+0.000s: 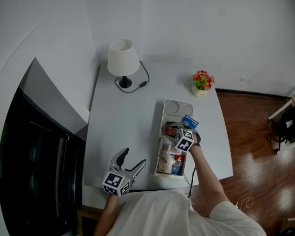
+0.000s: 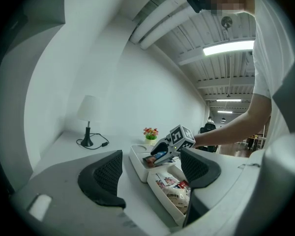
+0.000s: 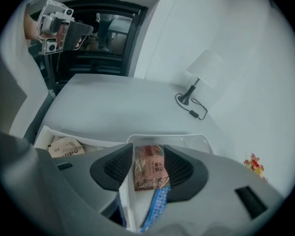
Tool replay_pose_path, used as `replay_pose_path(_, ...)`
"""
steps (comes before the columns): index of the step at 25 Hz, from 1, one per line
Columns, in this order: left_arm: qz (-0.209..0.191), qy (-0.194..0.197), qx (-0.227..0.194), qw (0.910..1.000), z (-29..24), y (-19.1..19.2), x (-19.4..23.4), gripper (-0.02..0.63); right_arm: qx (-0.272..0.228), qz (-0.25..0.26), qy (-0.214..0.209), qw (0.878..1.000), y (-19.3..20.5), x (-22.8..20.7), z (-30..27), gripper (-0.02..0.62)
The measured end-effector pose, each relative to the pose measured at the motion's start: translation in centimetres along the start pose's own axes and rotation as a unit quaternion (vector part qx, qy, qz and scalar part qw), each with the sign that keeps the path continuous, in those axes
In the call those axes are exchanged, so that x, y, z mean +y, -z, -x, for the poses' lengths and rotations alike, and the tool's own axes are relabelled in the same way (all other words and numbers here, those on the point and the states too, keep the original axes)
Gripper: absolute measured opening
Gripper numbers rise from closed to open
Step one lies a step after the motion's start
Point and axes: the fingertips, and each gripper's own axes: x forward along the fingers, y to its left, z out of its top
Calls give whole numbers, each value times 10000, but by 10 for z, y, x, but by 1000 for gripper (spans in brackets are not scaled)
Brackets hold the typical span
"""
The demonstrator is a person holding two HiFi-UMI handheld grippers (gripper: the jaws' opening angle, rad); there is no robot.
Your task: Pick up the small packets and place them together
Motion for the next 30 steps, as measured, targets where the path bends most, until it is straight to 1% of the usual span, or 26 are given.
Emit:
replay_pose_path(2, 13, 16, -23, 10000, 1, 0, -1, 374, -270, -262, 129, 9992, -8, -1, 9, 215)
replay_pose_path(3, 21, 31, -36, 10000, 2, 1, -2, 374, -508, -494, 214, 9973, -14, -2, 18, 215)
replay_pose_path(4, 27, 51, -50, 10000, 2, 1, -3, 374, -823, -806, 304, 9929, -22, -3, 28, 215)
replay_pose_path(5, 31, 76, -71, 9999, 2, 0, -4, 373, -1197, -1170, 402, 9851, -31, -6, 41, 215)
replay_pose_path(6, 32, 107, -97, 9999, 1, -2, -5, 373, -1600, -1535, 504, 9738, -41, -9, 56, 215)
replay_pose_path(7, 25, 144, -126, 9998, -1, -4, -6, 373, -2005, -1854, 593, 9602, -51, -11, 73, 230)
replay_pose_path(8, 12, 185, -156, 9997, -3, -6, -7, 373, -2394, -2113, 658, 9454, -61, -12, 90, 303)
replay_pose_path(10, -17, 281, -213, 9994, -8, -12, -10, 373, -3102, -2507, 760, 9139, -76, -9, 125, 305)
replay_pose_path(12, -55, 402, -274, 9988, -13, -18, -13, 373, -3693, -2849, 977, 8791, -82, -8, 160, 305)
replay_pose_path(15, -181, 578, -375, 9975, -23, -30, -21, 373, -4344, -3260, 1623, 8238, -79, -9, 211, 310)
replay_pose_path(16, -221, 613, -411, 9970, -26, -34, -24, 373, -4444, -3342, 1830, 8107, -75, -8, 225, 380)
replay_pose_path(17, -271, 642, -451, 9965, -28, -37, -26, 373, -4470, -3388, 2020, 8029, -69, -5, 234, 400)
replay_pose_path(19, -415, 690, -522, 9954, -32, -43, -31, 373, -4386, -3425, 2331, 7975, -55, 2, 247, 400)
replay_pose_path(21, -544, 756, -551, 9941, -37, -46, -37, 373, -4255, -3454, 2477, 7989, -42, 11, 252, 400)
replay_pose_path(24, -554, 843, -522, 9935, -41, -43, -44, 373, -4082, -3428, 2465, 8094, -32, 24, 250, 399)
replay_pose_path(25, -545, 868, -509, 9934, -42, -42, -45, 373, -4052, -3426, 2442, 8117, -31, 27, 249, 377)
replay_pose_path(26, -534, 887, -501, 9934, -43, -41, -47, 373, -4043, -3438, 2422, 8122, -30, 30, 248, 362)
replay_pose_path(28, -509, 916, -499, 9932, -44, -40, -49, 373, -4053, -3455, 2397, 8117, -32, 32, 246, 362)
replay_pose_path(30, -496, 933, -498, 9932, -45, -39, -50, 373, -4066, -3394, 2373, 8143, -37, 32, 245, 360)
